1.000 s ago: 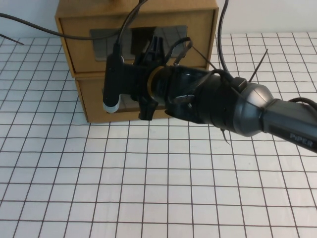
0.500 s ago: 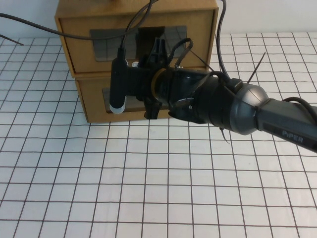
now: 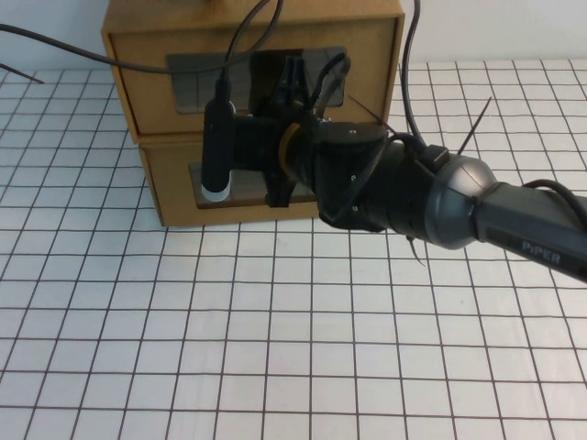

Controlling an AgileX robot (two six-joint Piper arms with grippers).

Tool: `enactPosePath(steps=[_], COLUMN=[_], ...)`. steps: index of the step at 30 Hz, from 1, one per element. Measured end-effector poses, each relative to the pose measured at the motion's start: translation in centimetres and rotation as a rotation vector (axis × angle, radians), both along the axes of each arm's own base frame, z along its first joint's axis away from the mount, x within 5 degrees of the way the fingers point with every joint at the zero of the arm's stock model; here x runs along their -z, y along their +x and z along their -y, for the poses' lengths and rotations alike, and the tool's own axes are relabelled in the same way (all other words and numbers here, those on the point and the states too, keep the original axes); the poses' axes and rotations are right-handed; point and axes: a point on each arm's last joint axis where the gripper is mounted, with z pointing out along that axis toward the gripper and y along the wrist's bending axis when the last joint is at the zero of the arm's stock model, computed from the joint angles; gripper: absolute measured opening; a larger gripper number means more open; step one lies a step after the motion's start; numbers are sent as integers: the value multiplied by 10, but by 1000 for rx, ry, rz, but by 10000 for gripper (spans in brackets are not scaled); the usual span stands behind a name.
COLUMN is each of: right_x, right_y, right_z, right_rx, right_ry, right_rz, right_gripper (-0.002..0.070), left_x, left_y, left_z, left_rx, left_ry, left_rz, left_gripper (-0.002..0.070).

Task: Open the shoe box
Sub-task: 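Pull the top drawer of the cardboard box fully open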

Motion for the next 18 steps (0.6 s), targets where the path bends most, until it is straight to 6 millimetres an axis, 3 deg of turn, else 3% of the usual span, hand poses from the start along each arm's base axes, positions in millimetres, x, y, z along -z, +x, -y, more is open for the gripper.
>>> enactPosePath(steps=[11,18], right_x=[2,4], right_y=[-1,-6], right_z=[0,-3], right_rx=[36,66], right_ry=[90,87], right_rz=[-74,-90], right_gripper=[151,196], left_x=[1,0], left_y=[-1,-1], left_z=[0,0], left_rx=[6,7], left_ry=[3,3], left_rz=[-8,-8], left_gripper=[-2,-2])
